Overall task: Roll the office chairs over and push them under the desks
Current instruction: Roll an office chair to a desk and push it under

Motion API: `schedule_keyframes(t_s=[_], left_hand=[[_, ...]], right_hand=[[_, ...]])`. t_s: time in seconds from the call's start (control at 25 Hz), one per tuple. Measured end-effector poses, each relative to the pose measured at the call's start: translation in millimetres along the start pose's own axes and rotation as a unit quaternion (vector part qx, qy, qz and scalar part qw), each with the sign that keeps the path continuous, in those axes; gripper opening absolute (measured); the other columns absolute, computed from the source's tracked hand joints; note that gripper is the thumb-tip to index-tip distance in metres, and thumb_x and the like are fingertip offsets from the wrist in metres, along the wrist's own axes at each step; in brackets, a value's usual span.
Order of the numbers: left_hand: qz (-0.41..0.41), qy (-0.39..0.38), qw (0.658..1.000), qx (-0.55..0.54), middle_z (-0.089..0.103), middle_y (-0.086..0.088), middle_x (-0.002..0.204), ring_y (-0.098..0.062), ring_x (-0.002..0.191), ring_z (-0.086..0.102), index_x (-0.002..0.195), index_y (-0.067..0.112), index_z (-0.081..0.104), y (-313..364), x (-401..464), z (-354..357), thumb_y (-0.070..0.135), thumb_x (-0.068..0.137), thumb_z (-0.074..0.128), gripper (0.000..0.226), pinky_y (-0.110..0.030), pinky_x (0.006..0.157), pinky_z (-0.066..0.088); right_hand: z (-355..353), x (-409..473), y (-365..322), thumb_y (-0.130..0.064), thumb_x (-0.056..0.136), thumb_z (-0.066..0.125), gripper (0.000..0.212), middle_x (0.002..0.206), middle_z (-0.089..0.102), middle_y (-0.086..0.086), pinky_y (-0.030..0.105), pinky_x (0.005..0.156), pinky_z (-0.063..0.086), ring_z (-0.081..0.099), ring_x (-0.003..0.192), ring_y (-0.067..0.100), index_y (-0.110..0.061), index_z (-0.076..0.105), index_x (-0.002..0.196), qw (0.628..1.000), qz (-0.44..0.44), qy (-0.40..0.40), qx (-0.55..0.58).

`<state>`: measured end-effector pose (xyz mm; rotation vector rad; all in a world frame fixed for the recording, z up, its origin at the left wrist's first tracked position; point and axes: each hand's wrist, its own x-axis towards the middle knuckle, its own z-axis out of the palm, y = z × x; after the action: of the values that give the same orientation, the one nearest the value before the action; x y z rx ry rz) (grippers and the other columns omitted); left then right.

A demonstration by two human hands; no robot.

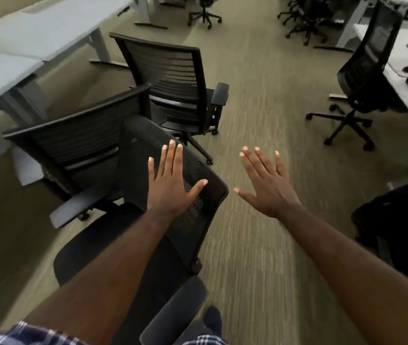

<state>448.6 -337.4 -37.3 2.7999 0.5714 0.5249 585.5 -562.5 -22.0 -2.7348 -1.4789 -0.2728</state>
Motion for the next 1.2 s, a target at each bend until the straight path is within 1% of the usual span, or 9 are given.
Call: schedule_keyframes(t_s=[0.12, 0.28, 0.48, 0.6, 0.68, 0.84, 0.92, 1.04, 1.2], left_hand=[[-0.040, 0.009, 0.999, 0.015, 0.002, -0.004, 0.165, -0.015, 0.149, -0.011, 0.156, 0.012, 0.007, -5.9, 14.6, 6.0, 0.072, 0.089, 0.037, 0.095, -0.051, 0.120, -0.004], [-0.103, 0.025, 0.994, 0.034, 0.007, -0.005, 0.164, -0.015, 0.150, -0.008, 0.155, 0.012, 0.013, -9.6, 28.6, 14.4, 0.072, 0.088, 0.035, 0.093, -0.050, 0.120, -0.003], [-0.211, 0.027, 0.974, 0.073, 0.009, -0.004, 0.164, -0.016, 0.150, -0.006, 0.155, 0.013, 0.014, 0.9, 53.4, 30.1, 0.080, 0.084, 0.026, 0.099, -0.052, 0.120, -0.004], [-0.355, 0.014, 0.934, 0.030, 0.006, -0.001, 0.165, -0.017, 0.150, -0.007, 0.156, 0.016, 0.010, 27.8, 67.8, 46.5, 0.090, 0.076, 0.018, 0.109, -0.055, 0.117, -0.008], [-0.436, -0.003, 0.899, 0.021, 0.004, -0.001, 0.165, -0.018, 0.150, -0.007, 0.156, 0.016, 0.008, 48.9, 77.3, 60.6, 0.094, 0.071, 0.016, 0.116, -0.057, 0.116, -0.008], [-0.556, -0.032, 0.831, 0.003, 0.000, -0.006, 0.165, -0.024, 0.150, -0.004, 0.156, 0.013, 0.001, 68.6, 95.3, 66.6, 0.086, 0.078, 0.034, 0.111, -0.062, 0.116, -0.002], [-0.595, -0.027, 0.803, -0.008, 0.000, -0.006, 0.165, -0.025, 0.150, -0.003, 0.156, 0.012, 0.001, 73.8, 103.2, 67.4, 0.080, 0.080, 0.043, 0.110, -0.063, 0.116, 0.001], [-0.624, -0.031, 0.780, -0.030, 0.003, -0.006, 0.165, -0.025, 0.150, 0.001, 0.156, 0.012, 0.000, 74.0, 107.3, 71.5, 0.069, 0.083, 0.052, 0.106, -0.062, 0.116, 0.008], [-0.644, 0.018, 0.758, -0.102, 0.022, -0.005, 0.160, -0.024, 0.144, 0.025, 0.155, 0.014, 0.005, 67.1, 106.5, 77.0, 0.050, 0.082, 0.063, 0.100, -0.054, 0.112, 0.030]], right_hand=[[3.1, 61.9, 13.9, -0.065, 0.093, 0.023, 0.084, 0.165, 0.012, 0.006, 0.061, 0.119, 0.004, 0.007, 0.152, 0.026, -0.012, 0.013, 0.157, 0.996, -0.083, -0.010, -0.022], [15.3, 139.1, 25.1, -0.073, 0.089, 0.019, 0.091, 0.166, 0.009, 0.006, 0.059, 0.119, 0.001, 0.004, 0.152, 0.026, -0.014, 0.006, 0.157, 0.984, -0.176, -0.020, -0.023], [42.4, 210.4, 27.8, -0.087, 0.082, 0.013, 0.105, 0.165, 0.009, 0.004, 0.062, 0.119, 0.005, 0.008, 0.151, 0.026, -0.013, 0.009, 0.157, 0.945, -0.326, -0.028, -0.009], [57.7, 244.8, 38.4, -0.093, 0.075, 0.010, 0.114, 0.165, 0.010, 0.004, 0.064, 0.117, 0.008, 0.012, 0.151, 0.028, -0.014, 0.007, 0.156, 0.921, -0.389, -0.020, 0.001], [67.4, 267.9, 45.4, -0.095, 0.073, 0.015, 0.117, 0.165, 0.010, 0.004, 0.064, 0.117, 0.006, 0.012, 0.150, 0.028, -0.014, 0.006, 0.156, 0.902, -0.431, -0.022, 0.005], [76.0, 301.6, 38.8, -0.097, 0.070, 0.018, 0.120, 0.166, 0.007, 0.003, 0.060, 0.118, 0.005, 0.012, 0.150, 0.028, -0.015, 0.003, 0.157, 0.865, -0.501, -0.016, 0.009], [77.9, 320.0, 26.6, -0.097, 0.070, 0.017, 0.121, 0.166, 0.007, 0.004, 0.059, 0.118, 0.005, 0.013, 0.150, 0.028, -0.015, 0.003, 0.157, 0.844, -0.536, -0.006, -0.006], [76.8, 343.0, 8.4, -0.099, 0.066, 0.013, 0.123, 0.166, 0.006, 0.003, 0.058, 0.119, 0.005, 0.011, 0.151, 0.028, -0.016, 0.003, 0.157, 0.822, -0.570, -0.007, -0.011], [76.8, 375.7, -18.3, -0.101, 0.063, 0.008, 0.127, 0.166, 0.004, 0.002, 0.055, 0.120, 0.002, 0.008, 0.151, 0.025, -0.016, 0.002, 0.157, 0.788, -0.614, -0.031, -0.036]])
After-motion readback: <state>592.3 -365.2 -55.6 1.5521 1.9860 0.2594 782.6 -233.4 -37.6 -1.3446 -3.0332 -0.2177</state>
